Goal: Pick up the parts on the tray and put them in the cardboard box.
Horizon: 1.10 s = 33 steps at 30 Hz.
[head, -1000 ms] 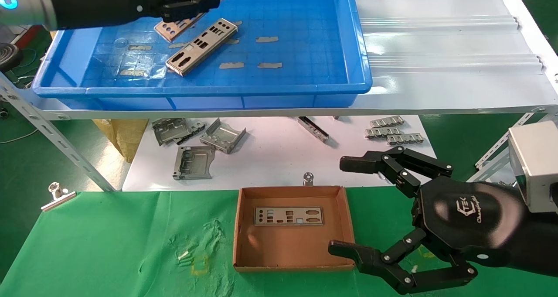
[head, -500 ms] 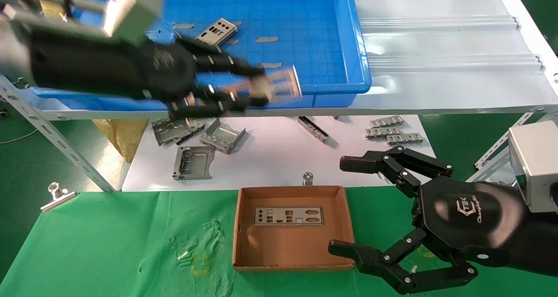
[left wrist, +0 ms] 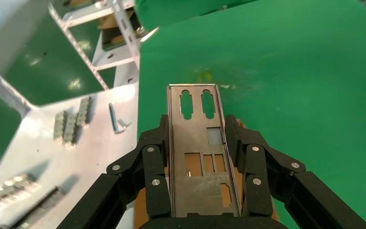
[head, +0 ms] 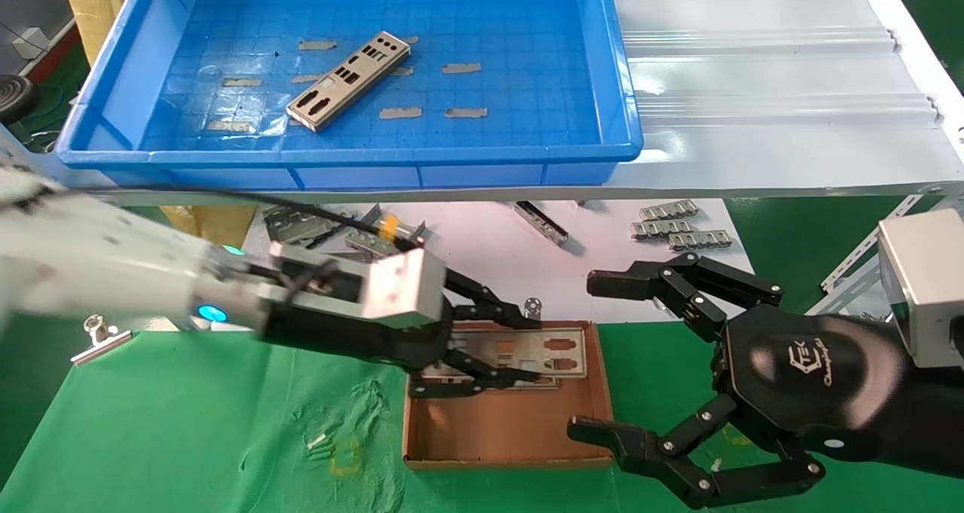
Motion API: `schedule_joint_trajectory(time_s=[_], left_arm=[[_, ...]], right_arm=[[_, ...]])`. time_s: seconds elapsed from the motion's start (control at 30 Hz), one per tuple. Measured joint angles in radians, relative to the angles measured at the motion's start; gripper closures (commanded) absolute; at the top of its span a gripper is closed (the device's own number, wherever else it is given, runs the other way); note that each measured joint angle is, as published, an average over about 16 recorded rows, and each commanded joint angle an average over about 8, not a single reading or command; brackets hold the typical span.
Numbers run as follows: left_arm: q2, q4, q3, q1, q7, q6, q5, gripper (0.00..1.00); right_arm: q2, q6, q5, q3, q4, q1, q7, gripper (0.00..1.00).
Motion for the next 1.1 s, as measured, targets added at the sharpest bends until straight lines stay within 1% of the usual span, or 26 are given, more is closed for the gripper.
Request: schedule_joint_trajectory(time_s=[0.23, 0.43, 0.47, 0.67, 0.7, 0.73, 0.93, 1.1], left_arm=[[0.09, 0.122, 0.02, 0.052, 0.124, -0.093, 0.028, 1.0], [0.129, 0.174, 0.04, 0.079, 0.19, -0.159, 0.049, 0.99], [0.132, 0.179, 0.042, 0.083, 0.196, -0.17, 0.05, 0.94], [0.141, 0.181, 0.056, 0.108, 0.223, -0.247, 0.047, 0.2], [0.142, 0.178, 0.058, 0.112, 0.226, -0.262, 0.045, 0.08], [0.142, 0.175, 0.06, 0.116, 0.229, -0.278, 0.043, 0.01], [0.144, 0.149, 0.071, 0.138, 0.232, -0.367, 0.024, 0.0], [0.144, 0.123, 0.083, 0.152, 0.22, -0.414, 0.005, 0.0]], right_arm=[[0.0, 0.0, 0.0, 0.0, 0.0, 0.0, 0.0, 0.0], [0.0, 0.0, 0.0, 0.0, 0.0, 0.0, 0.0, 0.0], [0.0, 0.0, 0.0, 0.0, 0.0, 0.0, 0.0, 0.0], [0.0, 0.0, 0.0, 0.0, 0.0, 0.0, 0.0, 0.0], [0.0, 0.0, 0.0, 0.0, 0.0, 0.0, 0.0, 0.0], [0.0, 0.0, 0.0, 0.0, 0.0, 0.0, 0.0, 0.0], [0.0, 0.0, 0.0, 0.0, 0.0, 0.0, 0.0, 0.0], [0.0, 0.0, 0.0, 0.0, 0.0, 0.0, 0.0, 0.0]])
